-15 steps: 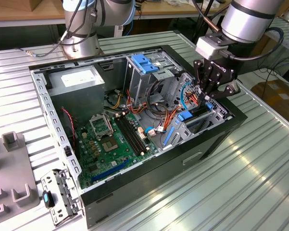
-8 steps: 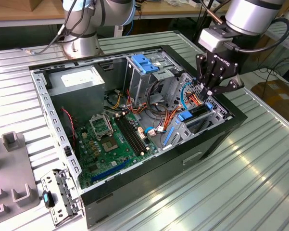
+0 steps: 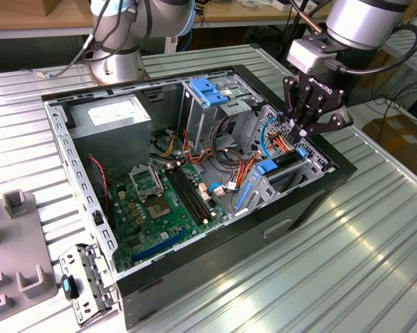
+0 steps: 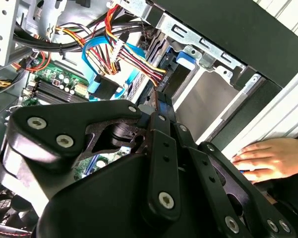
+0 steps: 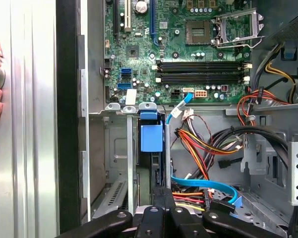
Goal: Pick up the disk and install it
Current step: 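Insert the second disk wire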
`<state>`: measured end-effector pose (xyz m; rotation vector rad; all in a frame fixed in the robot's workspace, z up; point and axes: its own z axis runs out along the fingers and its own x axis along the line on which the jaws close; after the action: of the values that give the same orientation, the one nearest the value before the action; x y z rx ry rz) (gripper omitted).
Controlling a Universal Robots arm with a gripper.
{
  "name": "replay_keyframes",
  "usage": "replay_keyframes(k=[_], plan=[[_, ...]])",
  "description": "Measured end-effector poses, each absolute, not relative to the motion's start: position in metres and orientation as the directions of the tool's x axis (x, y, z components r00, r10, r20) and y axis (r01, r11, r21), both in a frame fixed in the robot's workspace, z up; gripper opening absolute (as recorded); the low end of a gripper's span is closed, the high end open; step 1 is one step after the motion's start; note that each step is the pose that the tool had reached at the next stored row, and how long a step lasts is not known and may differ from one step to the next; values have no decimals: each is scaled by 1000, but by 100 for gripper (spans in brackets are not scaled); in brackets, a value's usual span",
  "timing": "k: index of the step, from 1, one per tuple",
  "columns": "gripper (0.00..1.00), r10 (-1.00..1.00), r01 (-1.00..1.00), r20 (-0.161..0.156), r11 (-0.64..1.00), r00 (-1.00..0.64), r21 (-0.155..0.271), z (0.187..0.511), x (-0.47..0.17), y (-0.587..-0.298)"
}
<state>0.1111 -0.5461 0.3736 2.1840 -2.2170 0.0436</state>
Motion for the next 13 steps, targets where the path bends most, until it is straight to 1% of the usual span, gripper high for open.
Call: replay_keyframes(k=[7,13], plan=[[11,-999,-1000,36,15,-15,1,393,111,-546],[11,-999,-1000,30,15,-15,1,400,111,-546]])
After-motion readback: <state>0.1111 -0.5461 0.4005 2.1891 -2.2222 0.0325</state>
